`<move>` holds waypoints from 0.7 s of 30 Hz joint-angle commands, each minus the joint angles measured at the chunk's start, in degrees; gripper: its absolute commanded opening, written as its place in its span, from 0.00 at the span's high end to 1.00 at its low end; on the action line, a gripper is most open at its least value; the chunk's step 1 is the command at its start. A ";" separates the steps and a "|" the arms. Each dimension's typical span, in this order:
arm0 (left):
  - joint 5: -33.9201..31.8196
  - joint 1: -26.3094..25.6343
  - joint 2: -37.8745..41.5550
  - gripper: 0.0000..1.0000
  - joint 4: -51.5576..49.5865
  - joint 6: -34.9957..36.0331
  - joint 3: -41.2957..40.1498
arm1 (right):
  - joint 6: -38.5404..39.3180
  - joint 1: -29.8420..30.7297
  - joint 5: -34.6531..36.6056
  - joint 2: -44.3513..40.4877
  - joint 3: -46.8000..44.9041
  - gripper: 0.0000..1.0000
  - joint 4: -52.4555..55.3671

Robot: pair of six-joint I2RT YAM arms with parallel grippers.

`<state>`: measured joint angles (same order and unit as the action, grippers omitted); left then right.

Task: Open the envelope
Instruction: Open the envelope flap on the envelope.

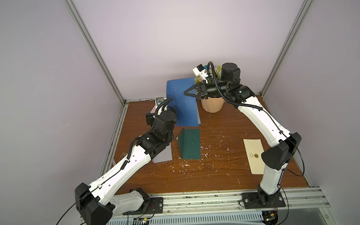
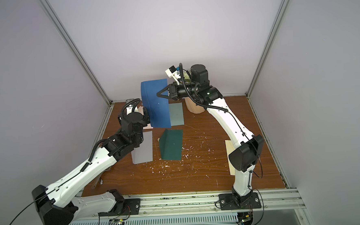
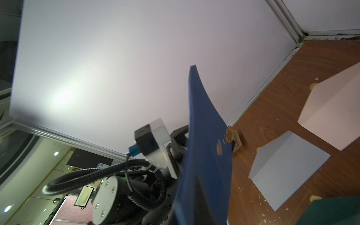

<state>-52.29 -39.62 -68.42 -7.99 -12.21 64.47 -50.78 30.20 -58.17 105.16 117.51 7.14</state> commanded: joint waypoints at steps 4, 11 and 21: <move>7.73 3.09 4.21 0.09 7.84 1.88 -3.52 | -17.39 0.21 -6.54 -6.14 -8.77 1.00 -26.90; 33.40 8.99 10.33 0.08 19.73 1.70 -8.51 | -30.79 0.38 -6.16 -6.01 -16.04 1.00 -43.92; 41.13 13.57 5.79 0.07 16.14 -0.70 -4.82 | -47.92 2.71 -7.38 -1.64 -16.73 1.00 -64.57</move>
<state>-15.92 -27.11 -61.73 7.62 -11.88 57.76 -90.91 31.88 -64.29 102.91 100.38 -43.79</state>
